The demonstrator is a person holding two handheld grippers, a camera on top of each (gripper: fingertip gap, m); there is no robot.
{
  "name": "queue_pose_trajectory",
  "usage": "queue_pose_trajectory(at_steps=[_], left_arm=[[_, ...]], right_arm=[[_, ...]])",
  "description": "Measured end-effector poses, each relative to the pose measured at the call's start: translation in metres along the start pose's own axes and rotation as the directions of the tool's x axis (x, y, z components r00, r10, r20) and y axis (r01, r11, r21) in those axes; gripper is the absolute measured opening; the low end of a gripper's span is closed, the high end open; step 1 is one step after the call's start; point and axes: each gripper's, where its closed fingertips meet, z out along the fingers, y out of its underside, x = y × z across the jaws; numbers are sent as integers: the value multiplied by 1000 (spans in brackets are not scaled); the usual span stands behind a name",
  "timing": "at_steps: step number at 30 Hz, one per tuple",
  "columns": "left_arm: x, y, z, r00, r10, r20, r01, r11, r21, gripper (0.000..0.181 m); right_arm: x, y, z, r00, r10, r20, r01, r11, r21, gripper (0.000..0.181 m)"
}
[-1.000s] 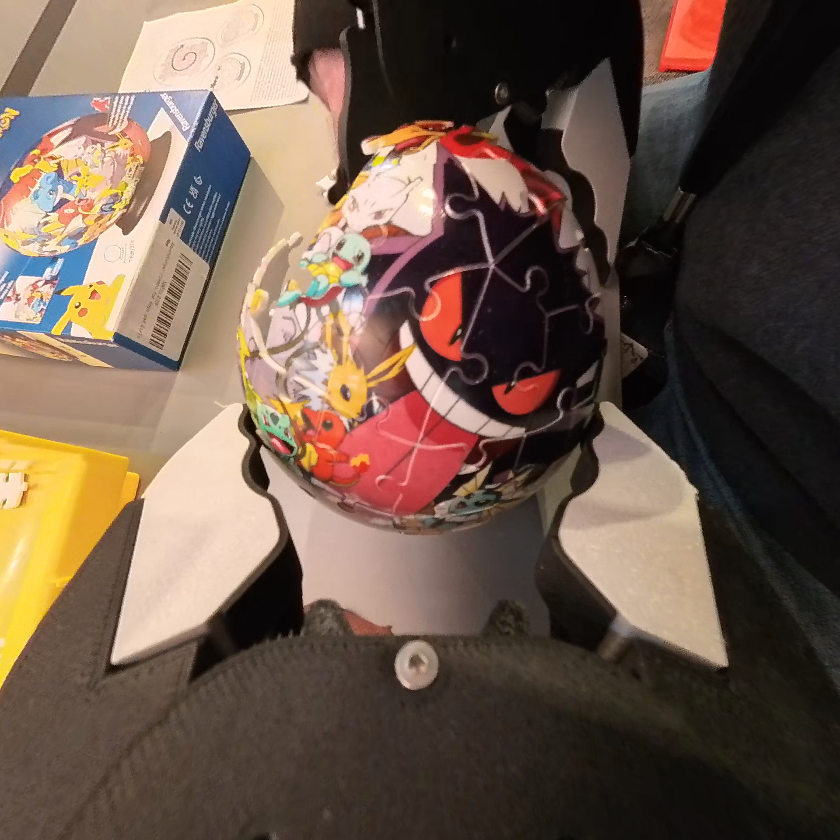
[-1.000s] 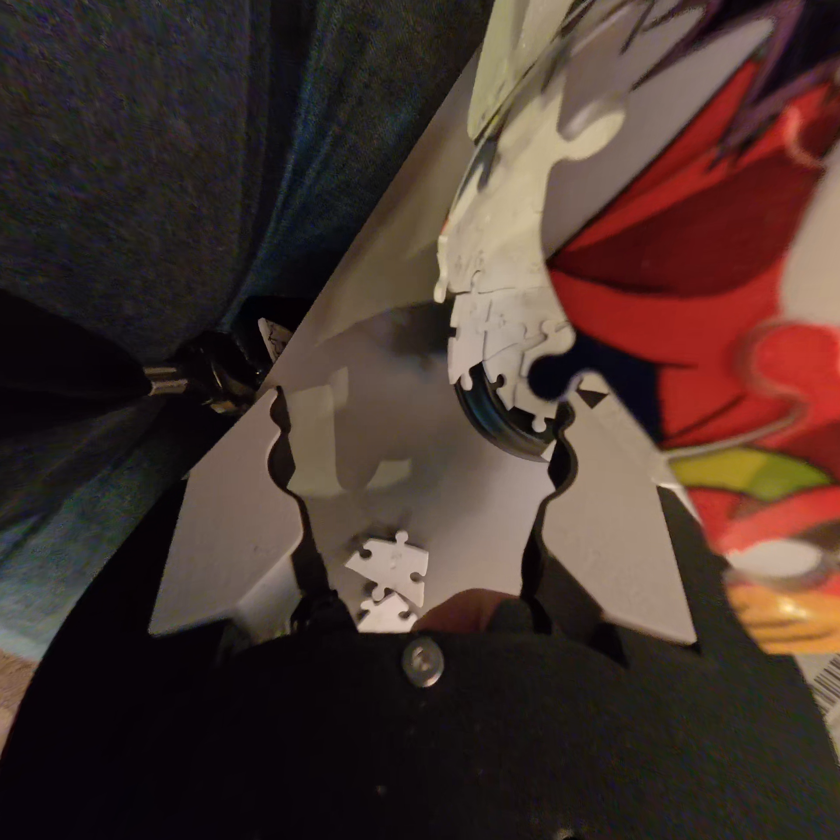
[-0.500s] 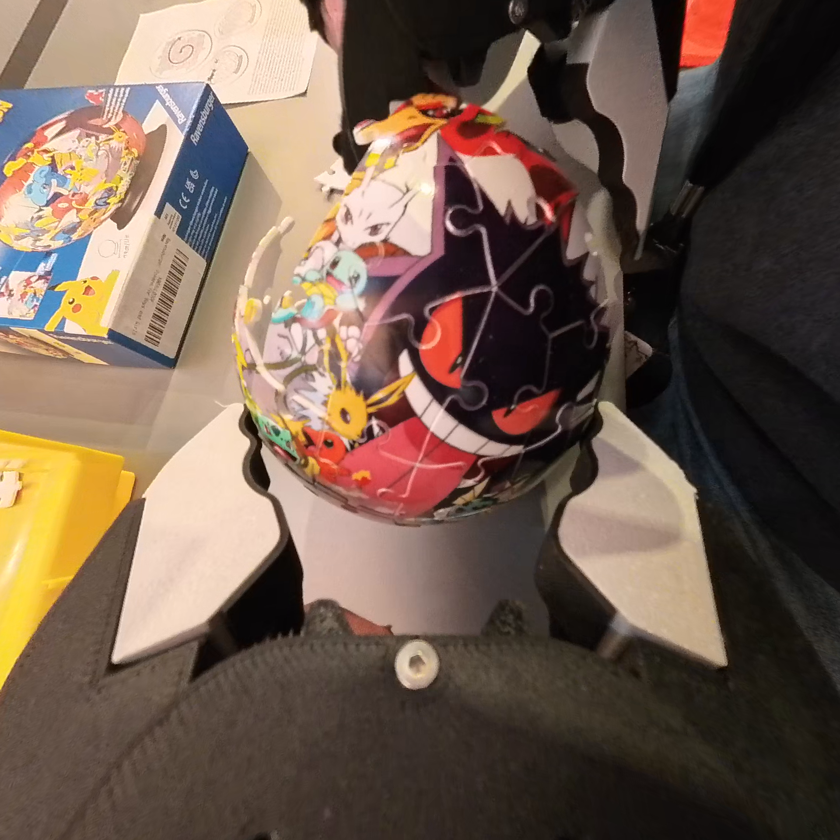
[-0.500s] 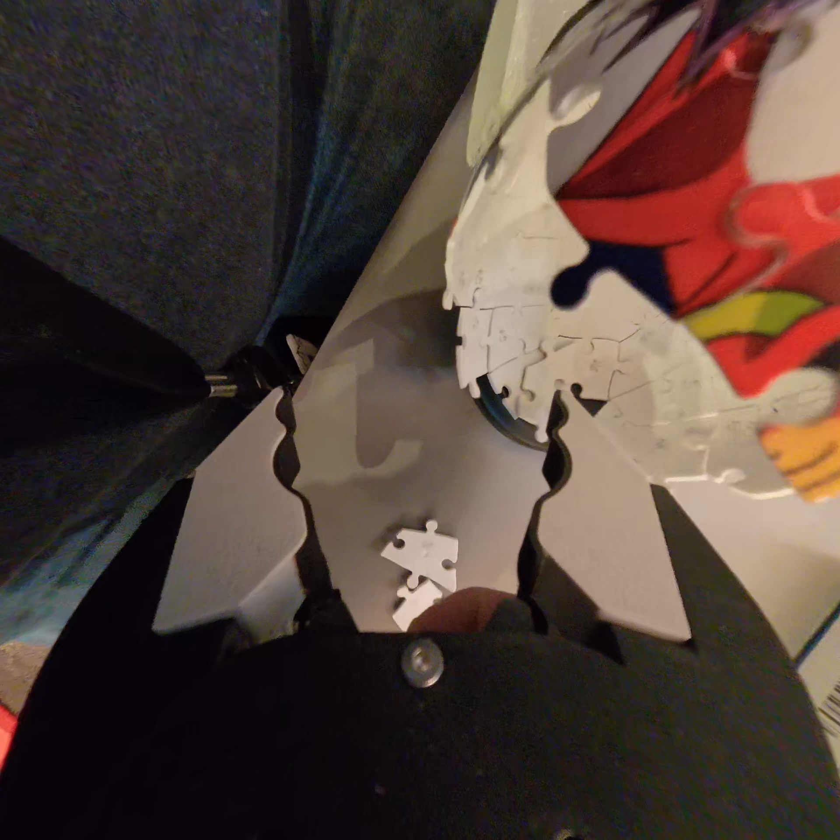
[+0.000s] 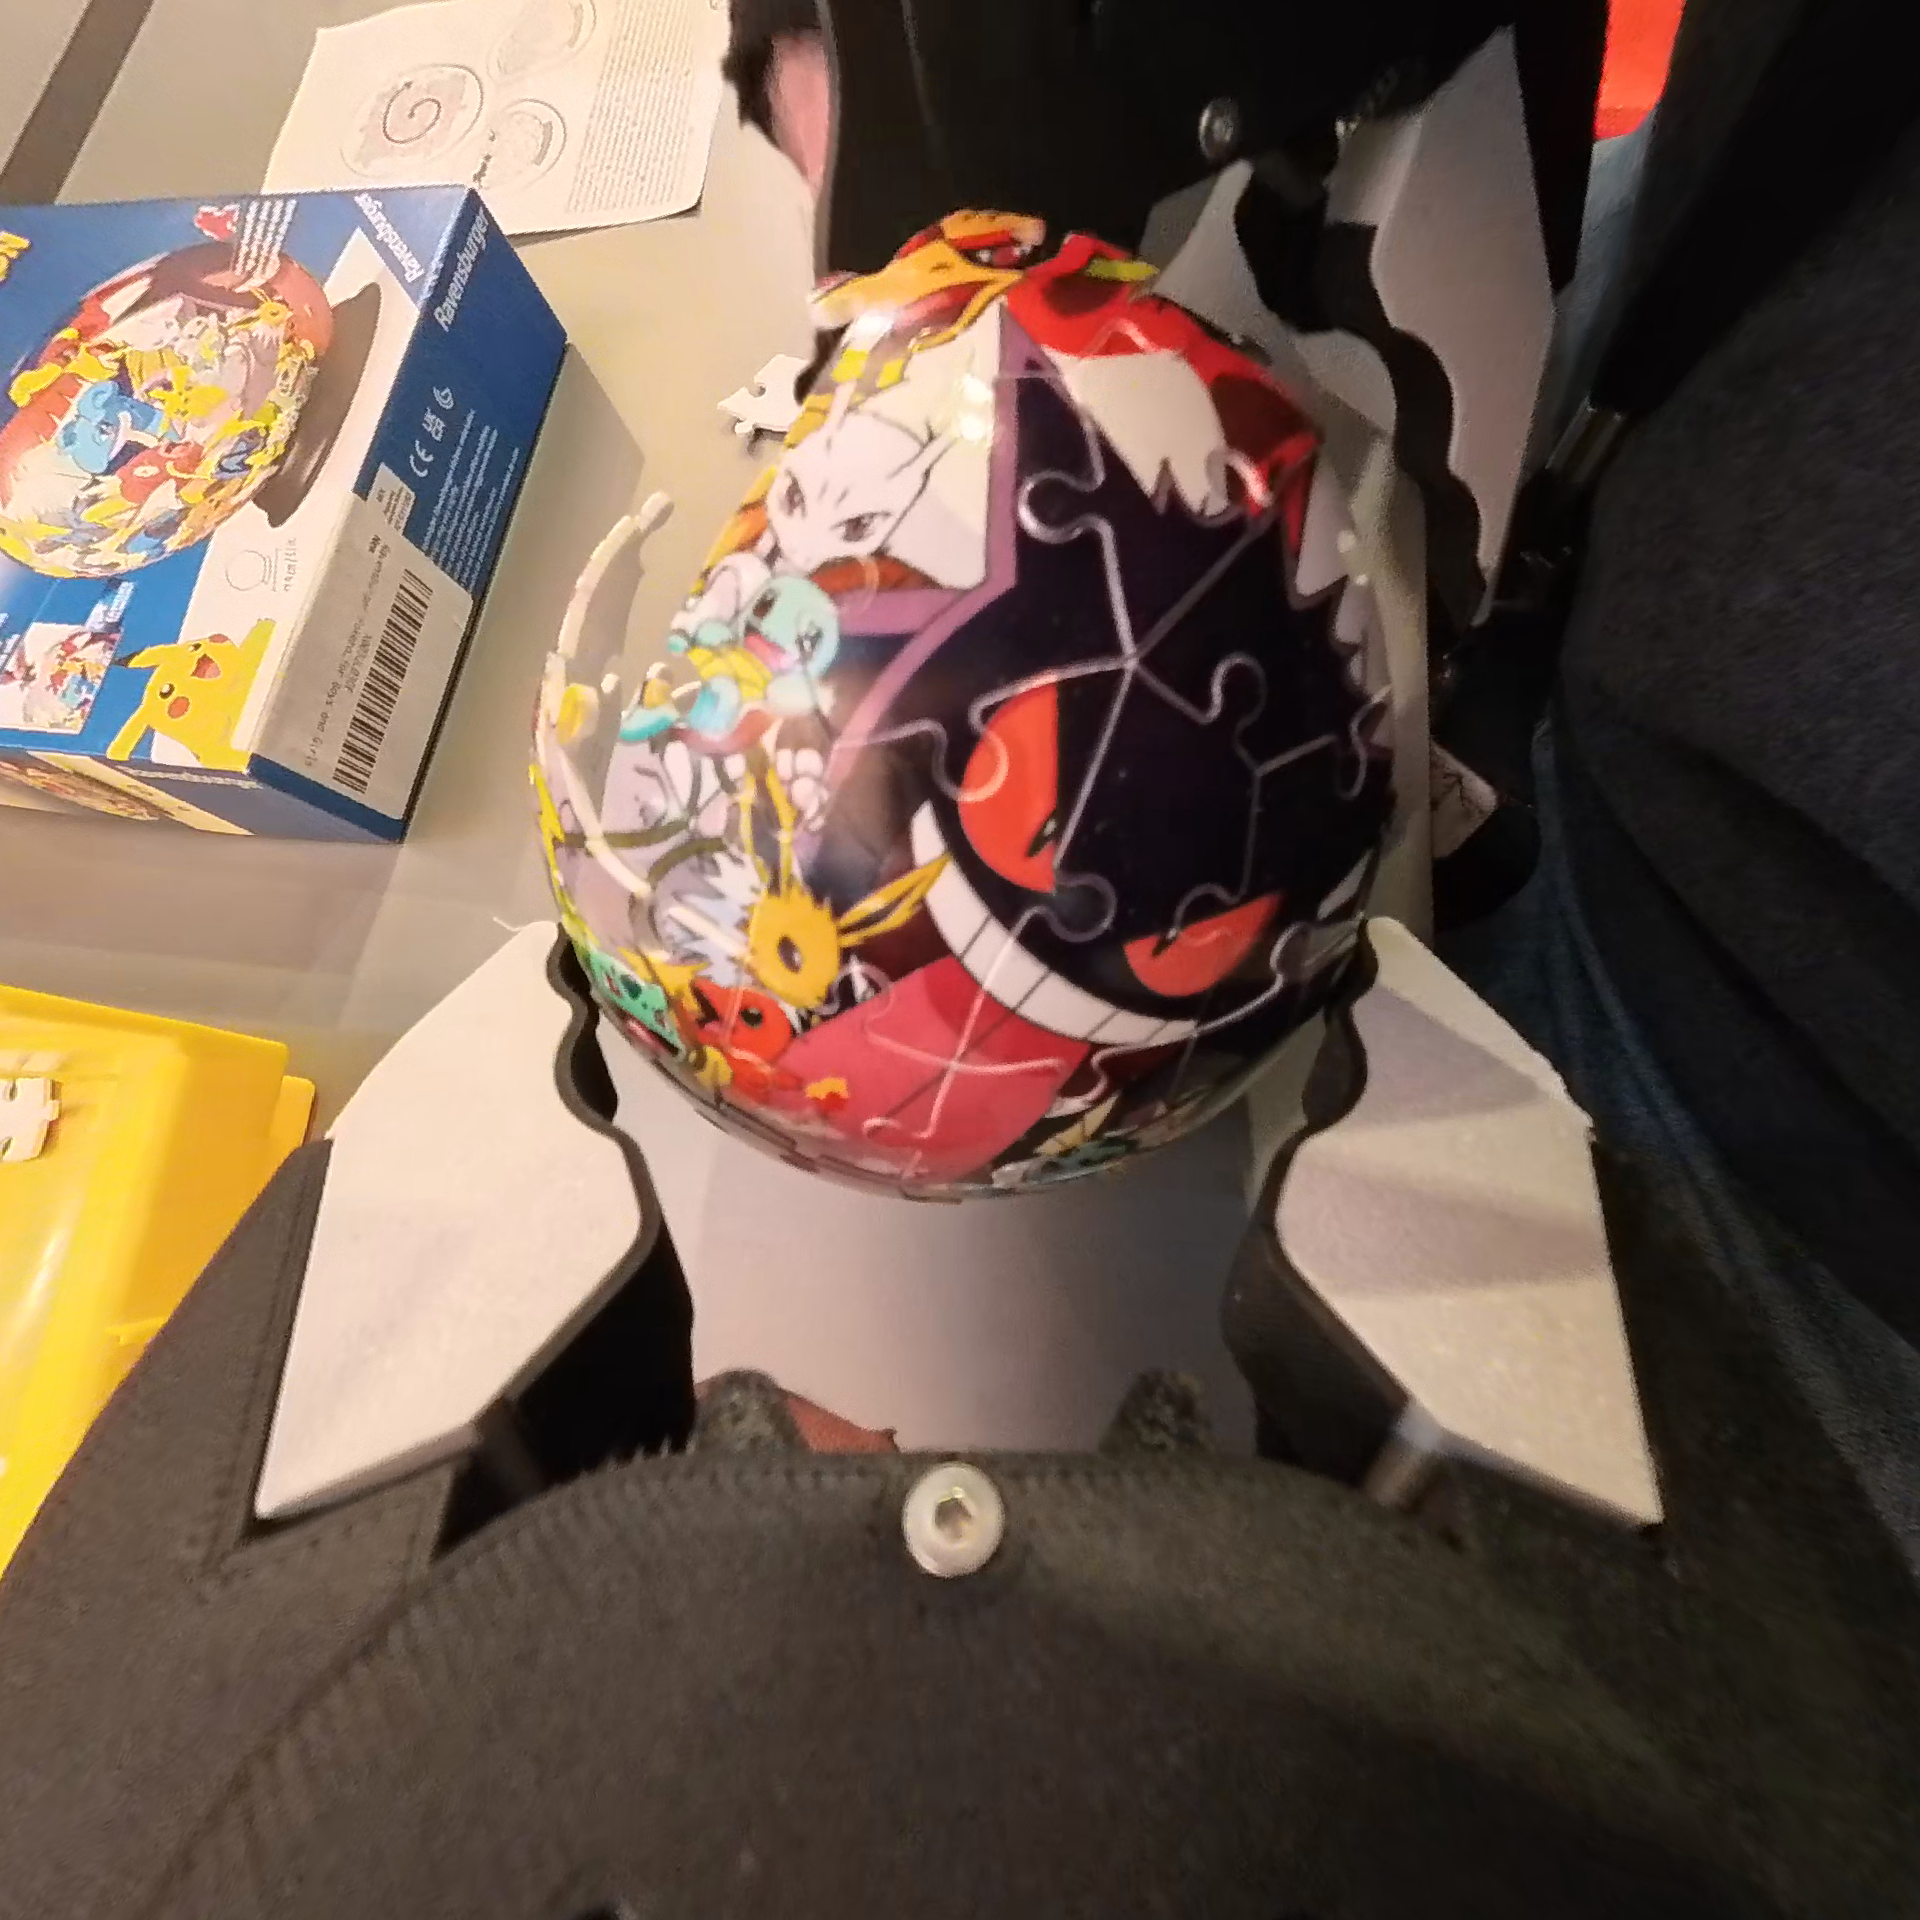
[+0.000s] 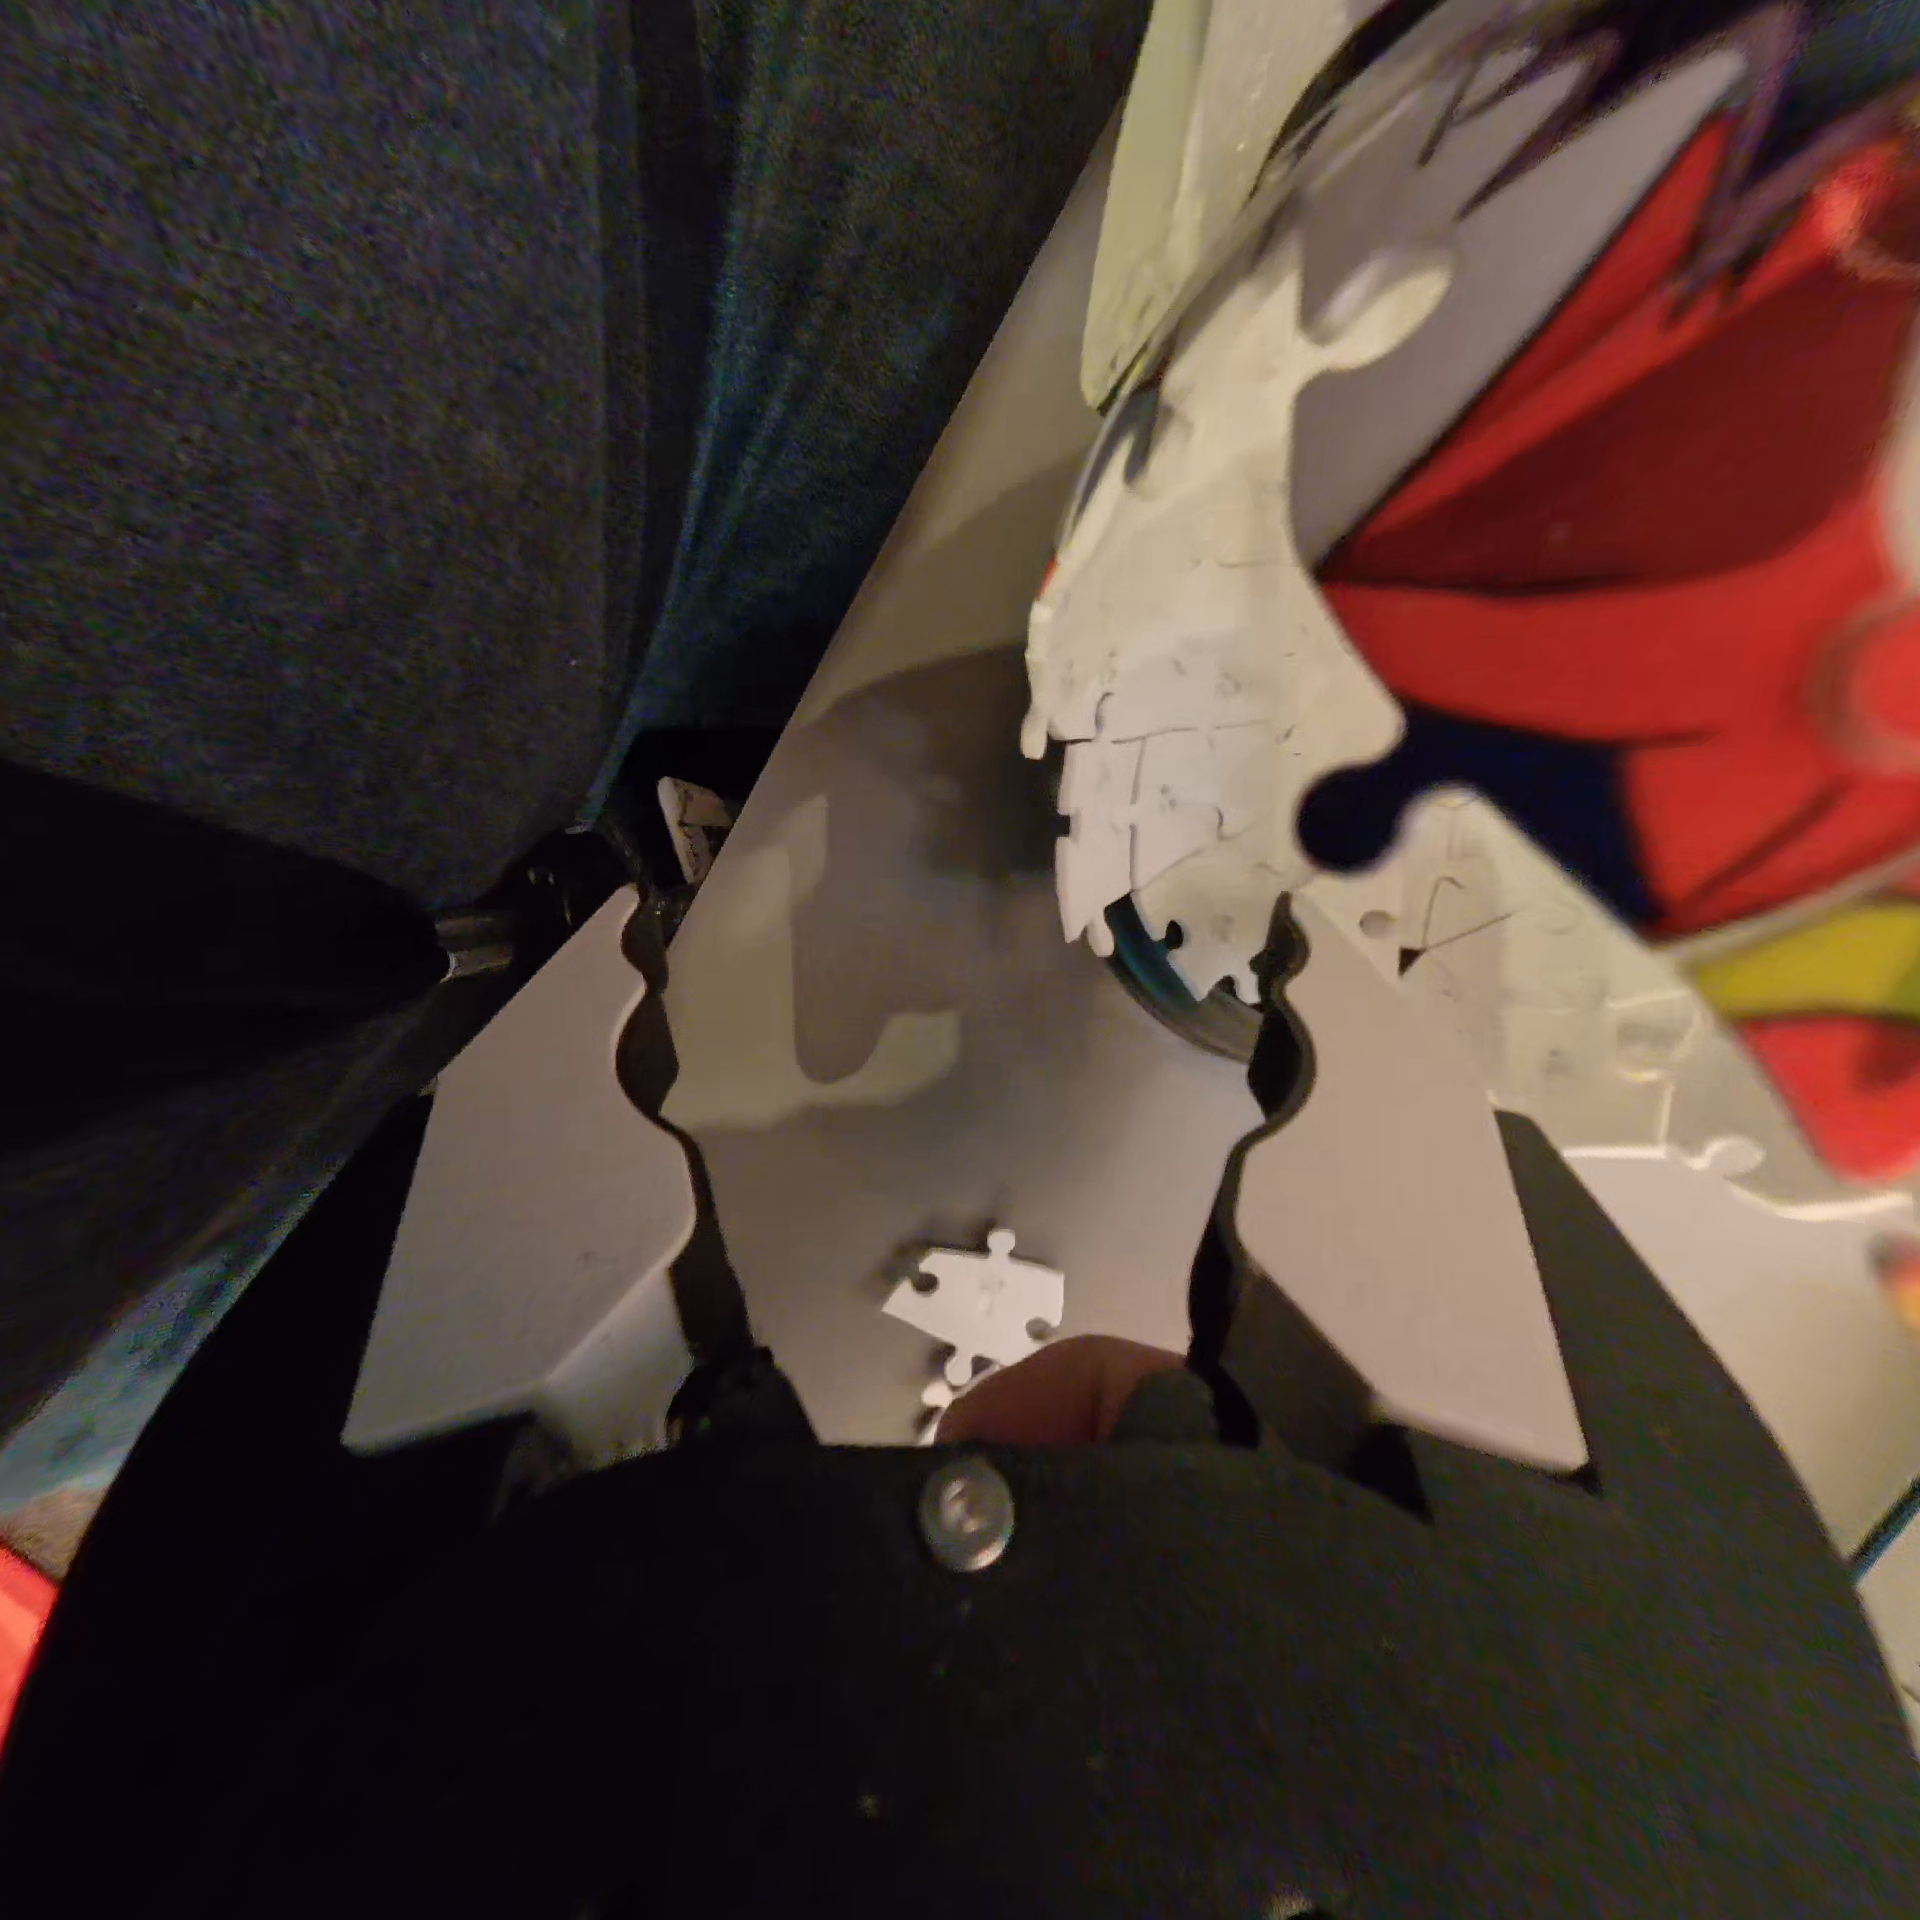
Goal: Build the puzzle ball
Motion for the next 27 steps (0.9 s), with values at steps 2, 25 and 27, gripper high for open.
queue_pose_trajectory(at_steps=[2,25,27], left_arm=[[0,0,0,1000,2,-1,-2,1000,0,130],[0,1,3,1000,-1,5,1,1000,-3,129],[-1,1,2,1000,-3,7,3,1000,-3,129]], right_arm=[[1,-5,-5,1000,3,-13,-3,1000,29,113],[0,11,-15,990,122,-69,-126,991,-54,118],[2,7,-20,985,157,-74,-158,987,-13,113]])
